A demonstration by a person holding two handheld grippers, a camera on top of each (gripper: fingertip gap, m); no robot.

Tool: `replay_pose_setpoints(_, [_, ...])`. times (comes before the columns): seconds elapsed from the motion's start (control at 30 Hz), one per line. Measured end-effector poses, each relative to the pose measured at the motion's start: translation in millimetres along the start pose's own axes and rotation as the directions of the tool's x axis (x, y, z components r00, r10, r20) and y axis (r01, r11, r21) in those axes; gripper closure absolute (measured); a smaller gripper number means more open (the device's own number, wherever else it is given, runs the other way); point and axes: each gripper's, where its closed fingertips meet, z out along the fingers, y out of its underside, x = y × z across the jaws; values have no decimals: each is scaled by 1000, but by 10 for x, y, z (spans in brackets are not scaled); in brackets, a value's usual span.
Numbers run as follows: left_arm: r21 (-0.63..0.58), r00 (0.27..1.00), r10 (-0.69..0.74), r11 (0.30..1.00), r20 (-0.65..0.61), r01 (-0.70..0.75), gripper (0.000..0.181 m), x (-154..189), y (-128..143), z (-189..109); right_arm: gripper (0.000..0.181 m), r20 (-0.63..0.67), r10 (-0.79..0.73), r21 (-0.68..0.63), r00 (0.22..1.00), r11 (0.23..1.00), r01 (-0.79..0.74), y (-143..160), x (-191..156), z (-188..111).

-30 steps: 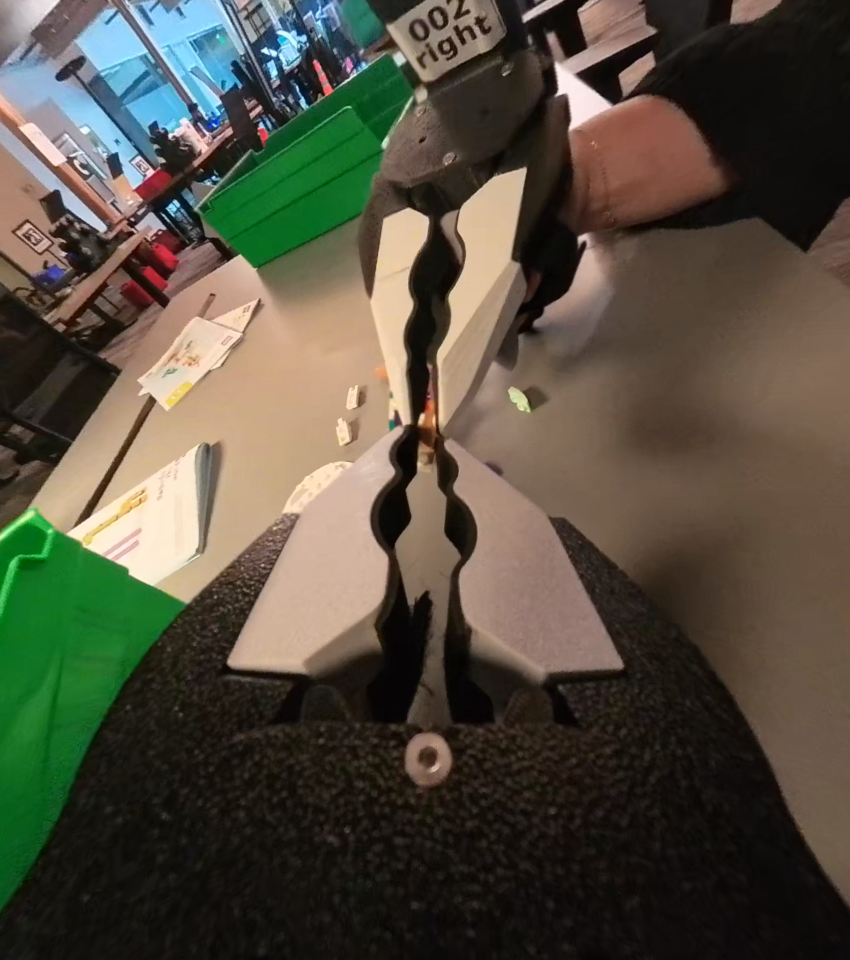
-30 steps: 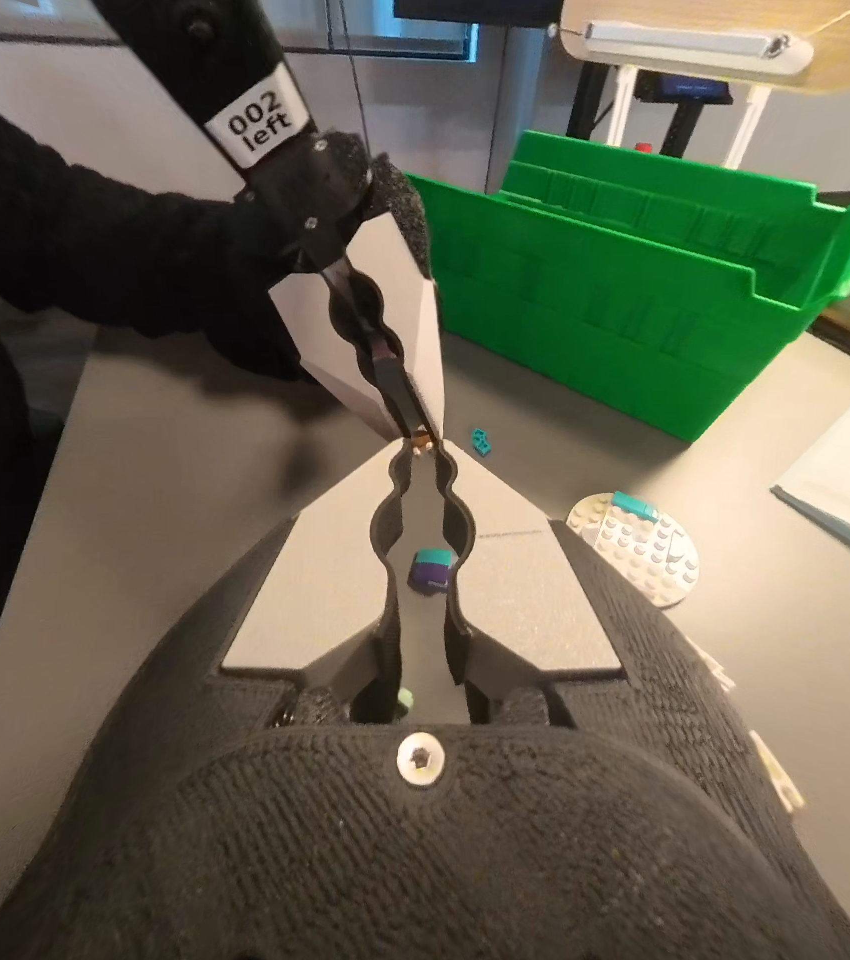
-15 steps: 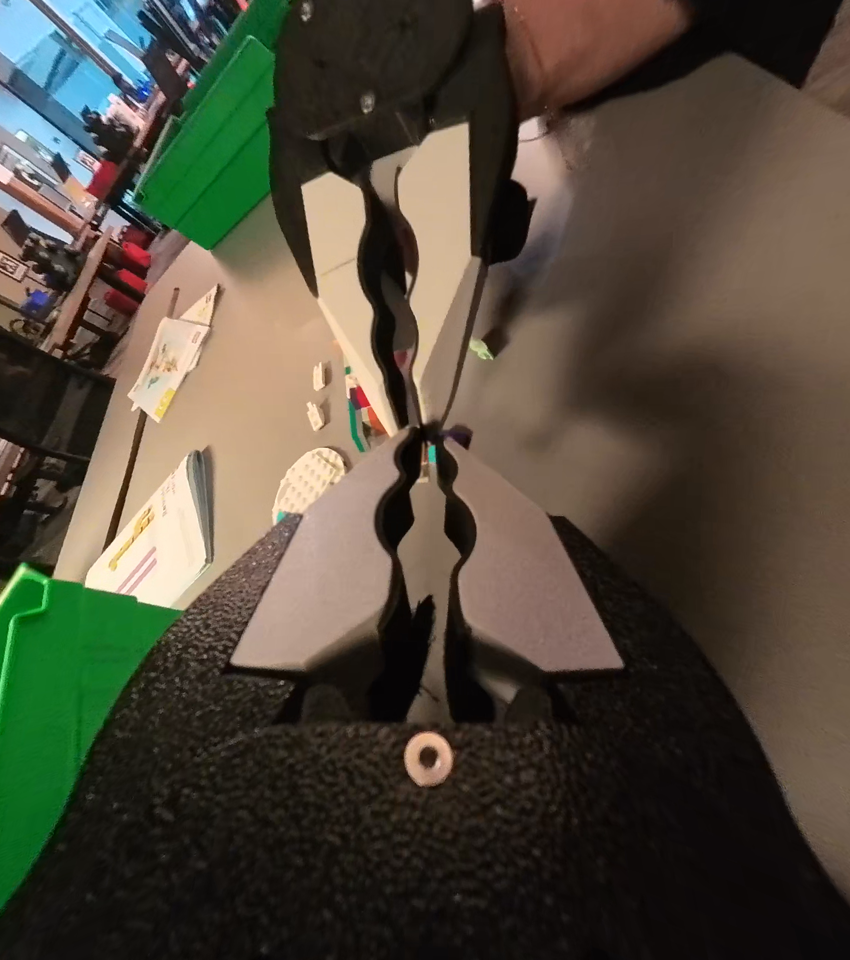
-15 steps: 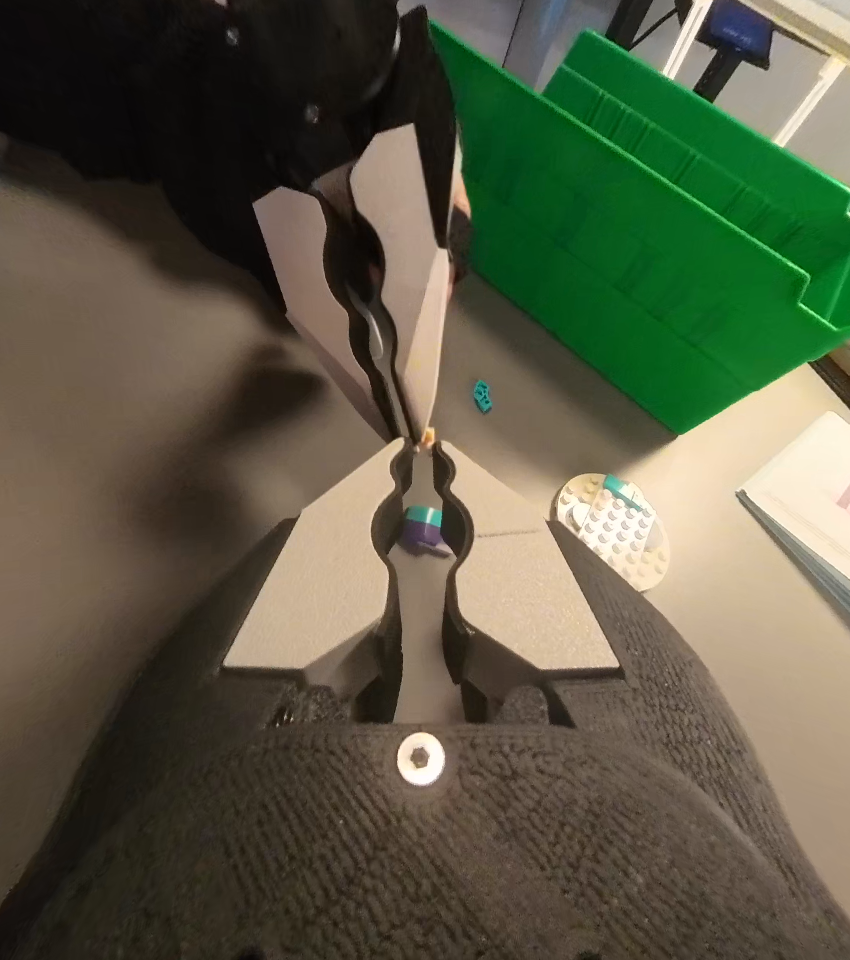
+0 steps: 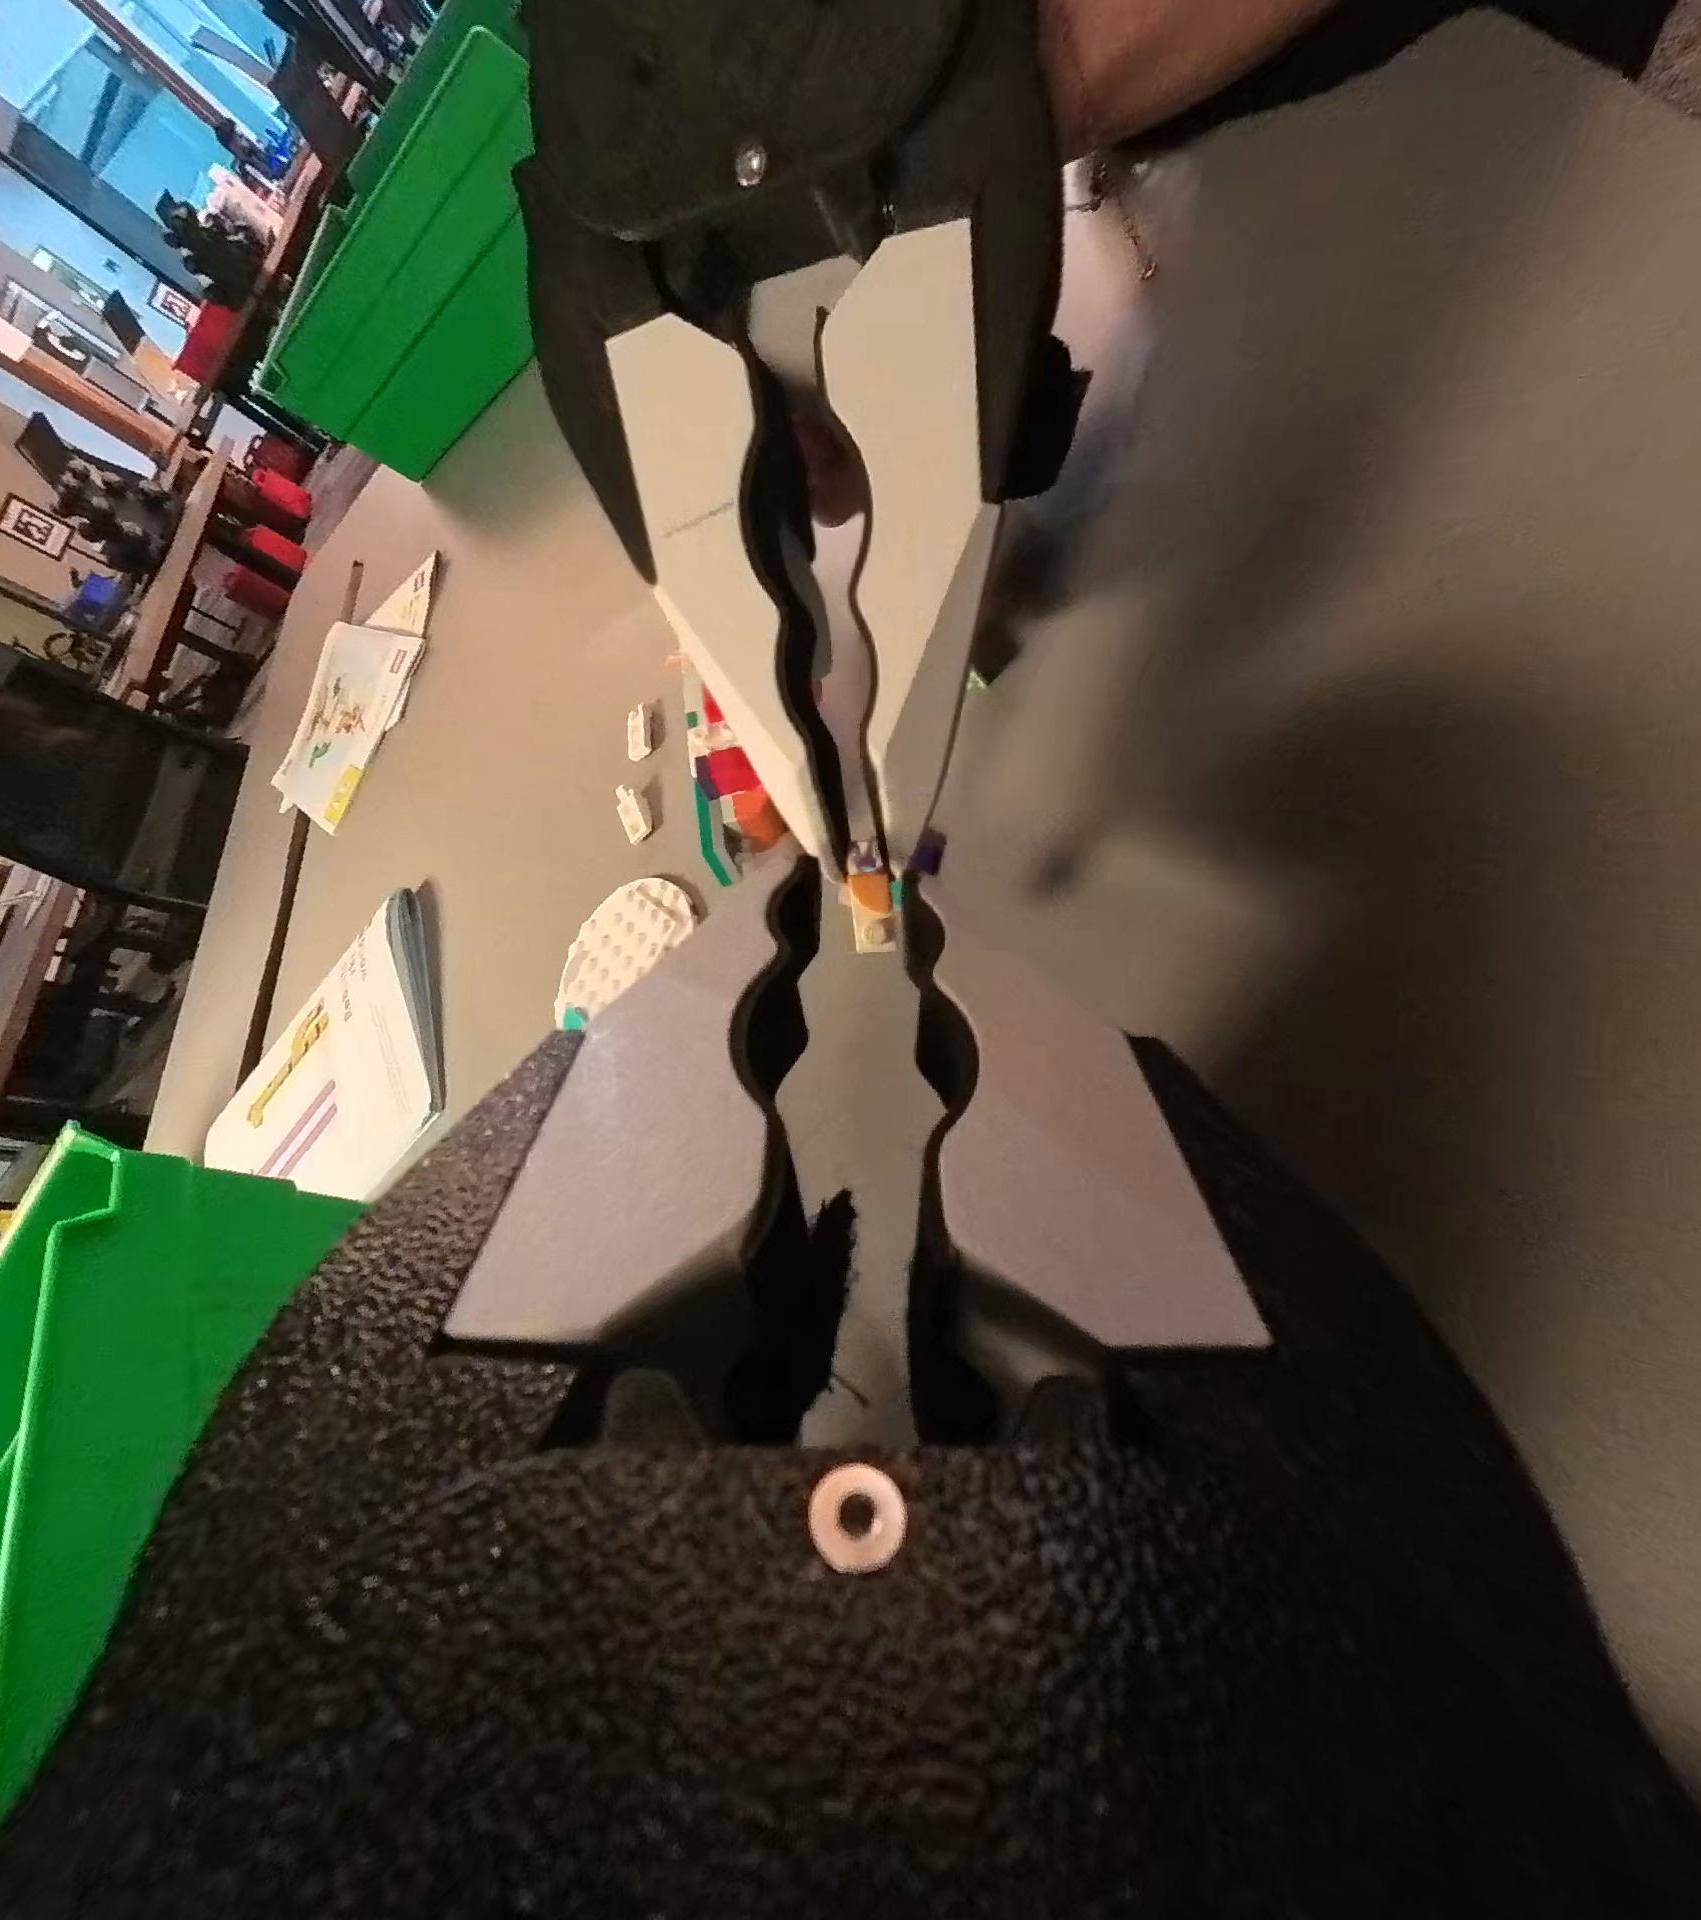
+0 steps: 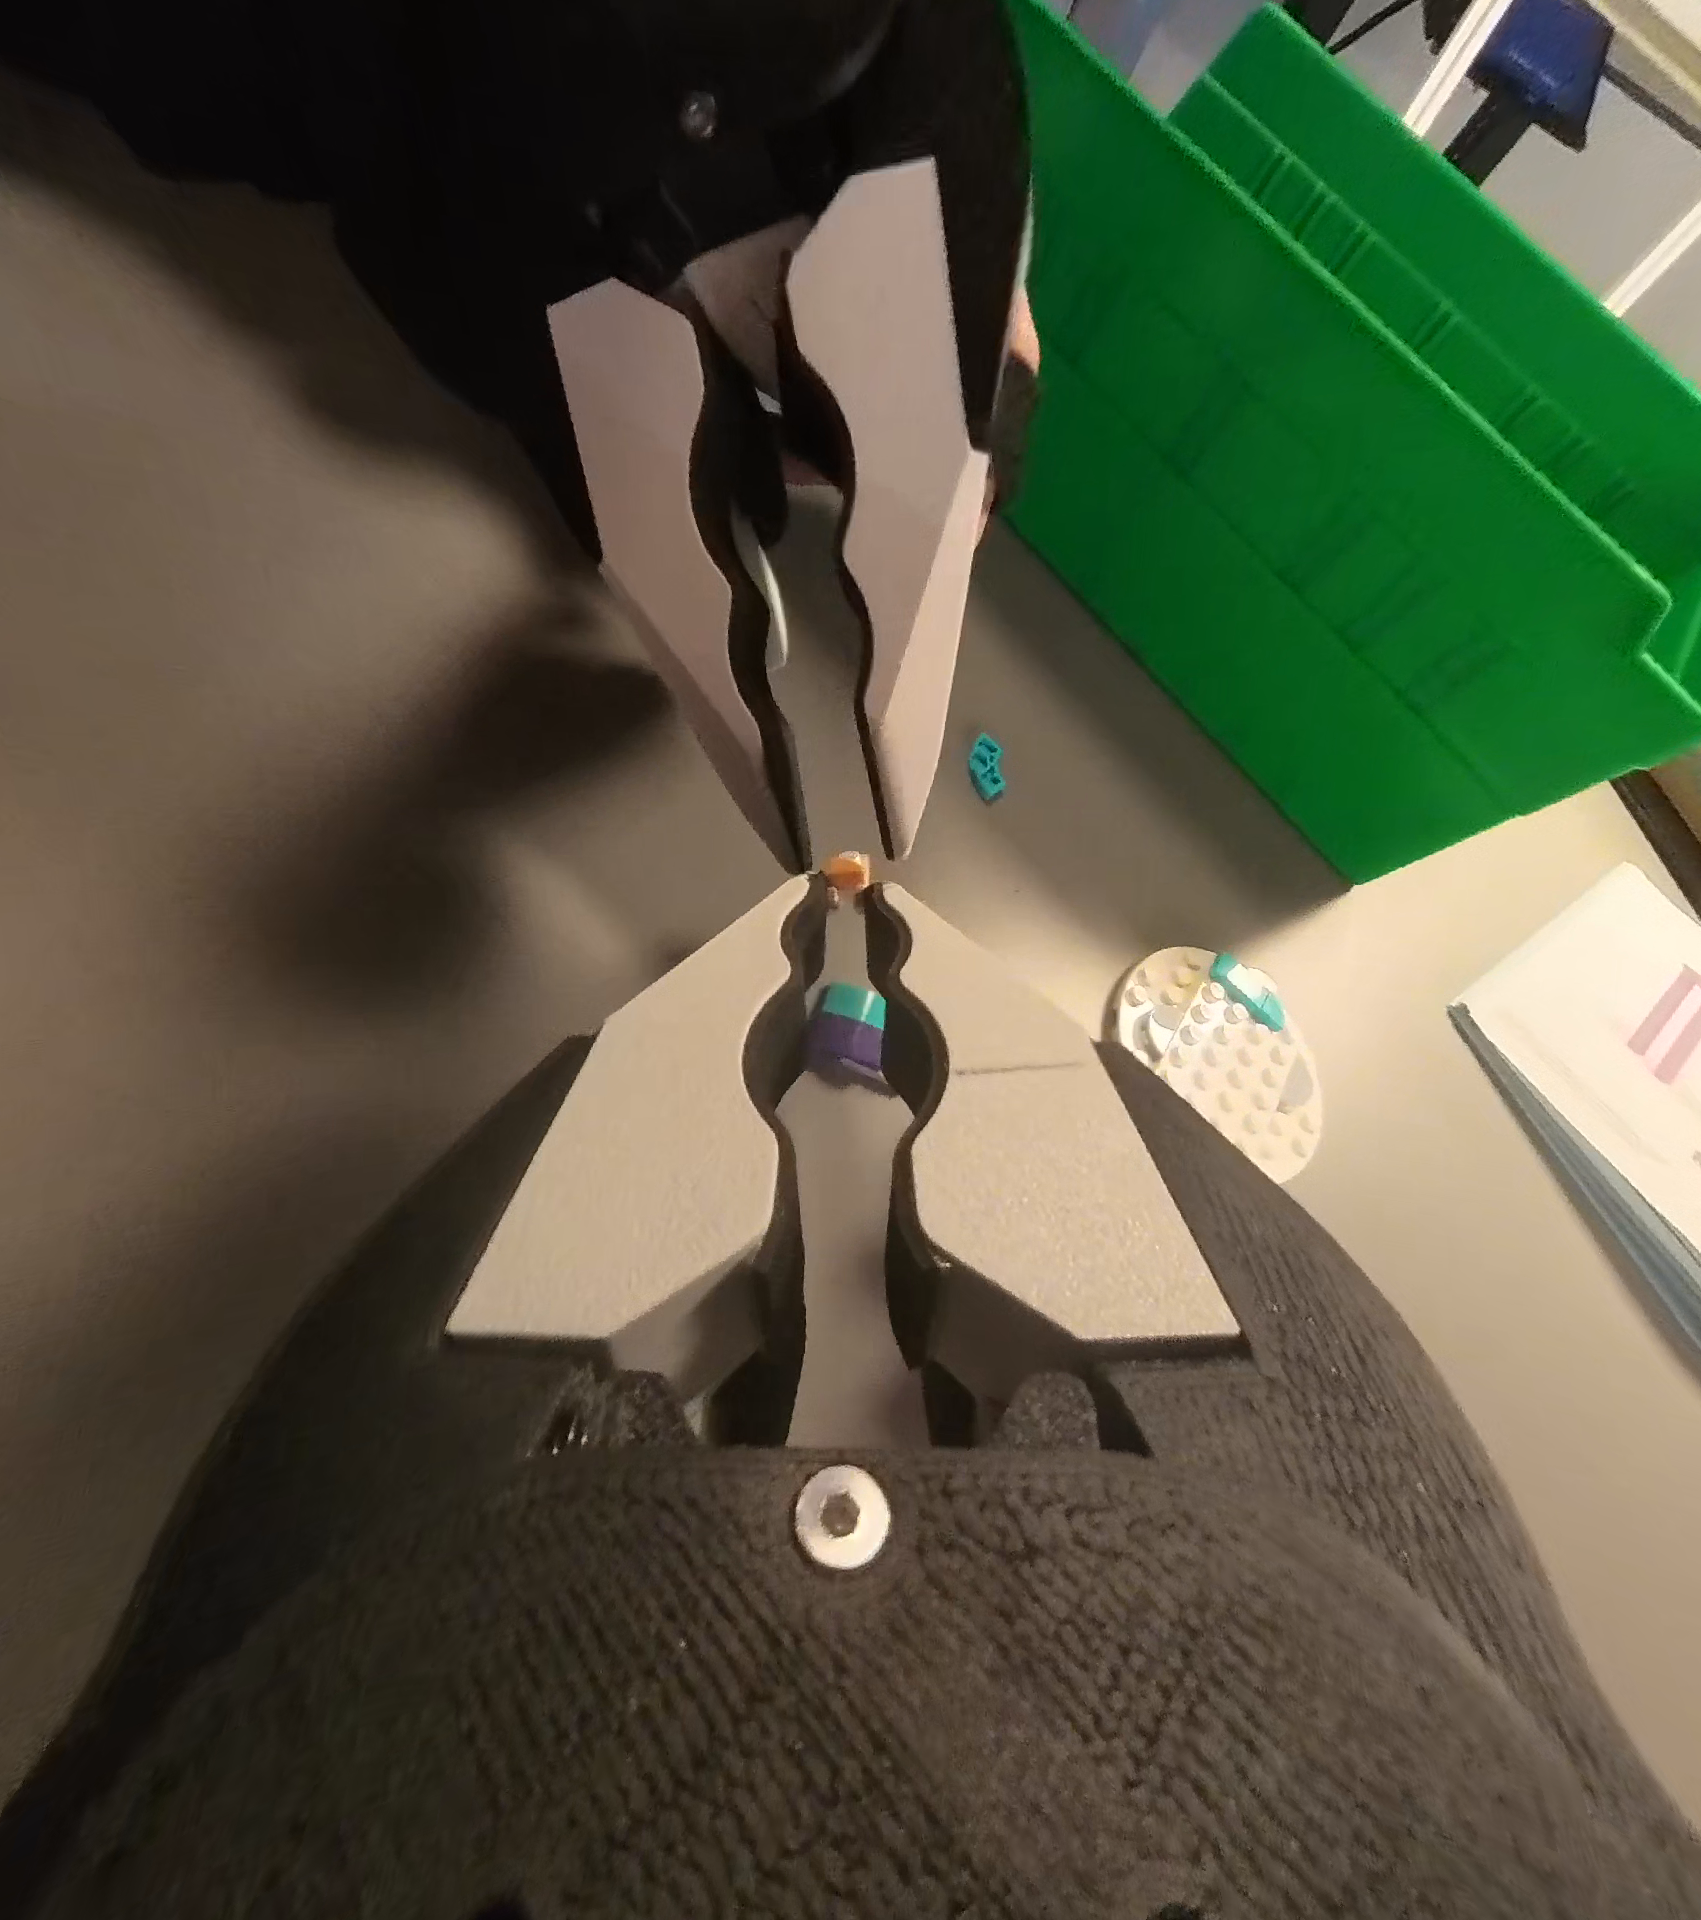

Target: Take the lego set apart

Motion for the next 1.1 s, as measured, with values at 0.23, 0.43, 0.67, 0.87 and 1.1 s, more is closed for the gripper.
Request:
replay_pose_setpoints(0.23, [-25, 999, -15, 1000, -38, 15, 175, 52, 47, 33, 175, 12, -10, -3, 1000, 1000, 10, 17, -27, 12])
replay_pose_setpoints(0.43, [-39, 993, -95, 995, -74, 92, 177, 66, 67, 55, 175, -18, -106, -35, 994, 994, 105, 57, -20, 11])
replay_pose_setpoints(0.67, [-40, 983, -165, 986, -76, 163, 177, 13, 90, 31, 176, -116, -291, -145, 950, 951, 274, 55, 53, 27])
replay_pose_setpoints(0.87, [62, 967, -254, 965, 2, 253, 179, -267, -23, -198, 176, -234, -335, -267, 913, 925, 271, 213, 318, -76])
replay_pose_setpoints(1.1, [-98, 933, -356, 928, 47, 359, 176, -286, 360, -118, 176, -278, -310, -208, 909, 944, 258, 94, 351, -42])
